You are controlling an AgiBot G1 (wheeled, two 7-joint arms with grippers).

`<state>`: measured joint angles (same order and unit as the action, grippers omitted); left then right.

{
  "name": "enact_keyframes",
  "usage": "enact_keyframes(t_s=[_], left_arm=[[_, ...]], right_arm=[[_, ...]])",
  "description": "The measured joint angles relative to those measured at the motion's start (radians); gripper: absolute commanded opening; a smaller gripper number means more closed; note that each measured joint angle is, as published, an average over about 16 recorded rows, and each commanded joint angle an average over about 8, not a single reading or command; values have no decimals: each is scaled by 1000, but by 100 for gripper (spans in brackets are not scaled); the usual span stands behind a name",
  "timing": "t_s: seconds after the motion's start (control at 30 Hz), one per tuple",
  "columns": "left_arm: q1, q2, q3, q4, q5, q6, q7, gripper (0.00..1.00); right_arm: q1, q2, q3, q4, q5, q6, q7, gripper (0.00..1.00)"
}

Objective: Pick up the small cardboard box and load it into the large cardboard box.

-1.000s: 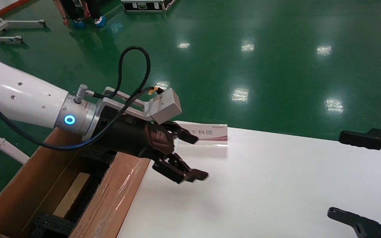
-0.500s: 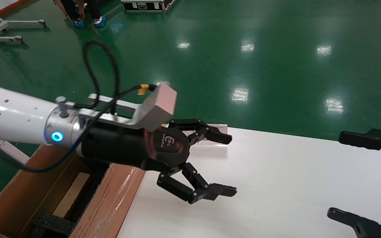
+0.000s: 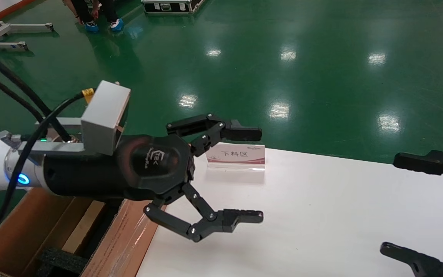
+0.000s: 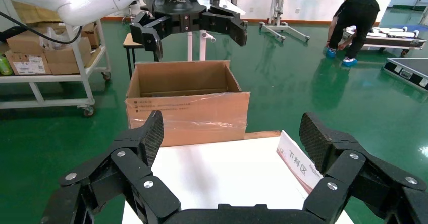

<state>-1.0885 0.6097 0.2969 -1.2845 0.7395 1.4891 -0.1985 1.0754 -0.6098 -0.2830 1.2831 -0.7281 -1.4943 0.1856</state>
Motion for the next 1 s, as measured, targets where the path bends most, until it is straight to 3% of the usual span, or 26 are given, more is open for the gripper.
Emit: enact_keyframes(t_s=[1.0], left_arm=[[13,1,-17,0,-7,5,10,100]], right_arm=[[-1,-1,3,0,-2,-1,2,100]])
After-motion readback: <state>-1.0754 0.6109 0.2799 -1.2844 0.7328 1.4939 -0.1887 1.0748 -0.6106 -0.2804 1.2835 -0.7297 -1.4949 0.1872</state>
